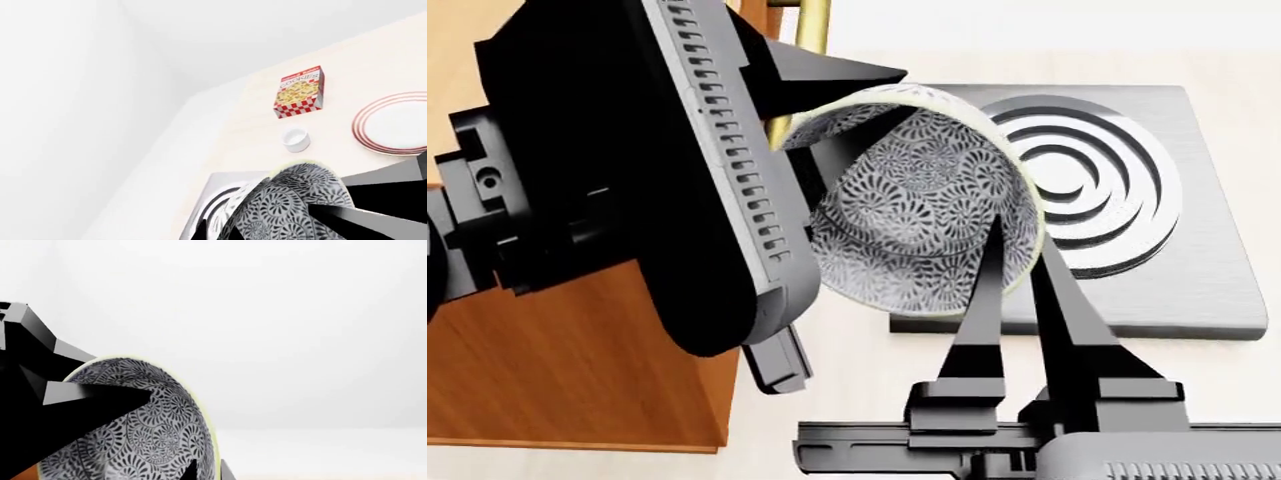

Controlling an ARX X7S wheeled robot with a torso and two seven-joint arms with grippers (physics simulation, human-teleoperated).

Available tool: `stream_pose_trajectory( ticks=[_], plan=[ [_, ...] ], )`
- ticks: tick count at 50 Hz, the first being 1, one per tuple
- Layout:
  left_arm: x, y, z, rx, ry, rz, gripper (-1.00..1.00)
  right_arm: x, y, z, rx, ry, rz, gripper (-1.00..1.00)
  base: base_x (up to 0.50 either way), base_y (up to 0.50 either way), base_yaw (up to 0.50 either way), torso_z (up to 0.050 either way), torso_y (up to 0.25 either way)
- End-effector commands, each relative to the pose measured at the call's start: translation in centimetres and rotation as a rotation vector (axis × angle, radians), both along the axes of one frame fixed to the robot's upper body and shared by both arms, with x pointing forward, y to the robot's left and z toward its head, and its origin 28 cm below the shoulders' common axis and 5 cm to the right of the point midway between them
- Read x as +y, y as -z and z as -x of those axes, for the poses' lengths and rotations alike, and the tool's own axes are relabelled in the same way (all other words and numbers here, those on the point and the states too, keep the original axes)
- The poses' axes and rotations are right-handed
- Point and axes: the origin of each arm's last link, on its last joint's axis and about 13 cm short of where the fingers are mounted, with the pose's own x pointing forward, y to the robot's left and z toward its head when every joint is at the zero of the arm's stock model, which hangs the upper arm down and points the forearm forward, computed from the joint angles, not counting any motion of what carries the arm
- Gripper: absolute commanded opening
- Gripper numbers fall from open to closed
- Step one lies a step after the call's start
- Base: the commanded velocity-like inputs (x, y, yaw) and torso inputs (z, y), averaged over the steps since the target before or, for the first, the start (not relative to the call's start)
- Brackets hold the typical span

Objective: Pick the akita bowl on the wooden cabinet and place it on the plate.

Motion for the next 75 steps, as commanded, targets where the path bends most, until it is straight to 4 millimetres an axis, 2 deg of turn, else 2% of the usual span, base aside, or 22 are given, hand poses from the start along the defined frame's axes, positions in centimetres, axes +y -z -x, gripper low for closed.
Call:
stream_pose_trajectory(
  ticks=[1,15,16,24,26,29,30,31,40,43,50,66,75],
  plan=[
    [0.2,-0.3,-0.1,-0.026,-0.023,0.026,-1.00,-0.1,0.0,-0.1,0.001,0.025,0.002,-1.00,0.00,0.00,0.00,0.000,0.000],
    [0.4,0.1,-0.3,-0.015,-0.034,0.030,-1.00,0.0,0.2,-0.1,0.005,0.029,0.018,-1.00,0.00,0.00,0.00,0.000,0.000],
    [0.5,0.1,-0.4,-0.012,-0.037,0.028,1.00,-0.1,0.1,-0.1,0.008,0.036,0.018,-1.00,0.00,0.00,0.00,0.000,0.000],
    [0.5,0.5,-0.6,-0.012,-0.048,0.021,1.00,-0.2,-0.1,-0.2,0.002,0.077,-0.012,-1.00,0.00,0.00,0.00,0.001,0.001],
    [0.5,0.5,-0.7,-0.011,-0.054,0.028,1.00,-0.3,0.0,-0.5,0.061,0.190,0.033,-1.00,0.00,0.00,0.00,0.000,0.000],
    [0.5,0.5,-0.7,-0.016,-0.057,0.028,1.00,-0.3,-0.2,-0.7,0.066,0.197,0.001,-1.00,0.00,0.00,0.00,0.000,0.000],
    [0.5,0.5,-0.7,-0.016,-0.055,0.028,1.00,-0.4,-0.2,-0.8,0.108,0.257,0.001,-1.00,0.00,0.00,0.00,0.000,0.000],
    [0.5,0.5,-0.7,-0.016,-0.055,0.030,1.00,-0.3,-0.3,-0.8,0.079,0.224,-0.004,-1.00,0.00,0.00,0.00,0.000,0.000],
    [0.5,0.5,-0.7,-0.022,-0.058,0.034,1.00,-0.6,-0.6,-0.8,0.071,0.278,-0.022,-1.00,0.00,0.00,0.00,0.000,0.000],
    [0.6,0.4,-0.7,-0.020,-0.062,0.036,1.00,-1.2,-0.8,-0.9,0.065,0.334,-0.089,-1.00,0.00,0.00,0.00,0.000,0.000],
    [0.6,0.4,-0.7,-0.028,-0.062,0.034,1.00,-2.1,-0.9,-0.9,0.050,0.422,-0.102,-1.00,0.00,0.00,0.00,0.000,0.001],
    [0.5,0.4,-0.7,-0.028,-0.061,0.032,1.00,-3.7,-1.1,0.1,0.028,0.509,-0.182,-1.00,0.00,0.00,0.00,0.000,0.000],
    [0.5,0.5,-0.7,-0.029,-0.060,0.032,1.00,-4.0,-1.3,0.4,0.012,0.523,-0.195,-1.00,0.00,0.00,0.00,0.000,0.001]
  ],
)
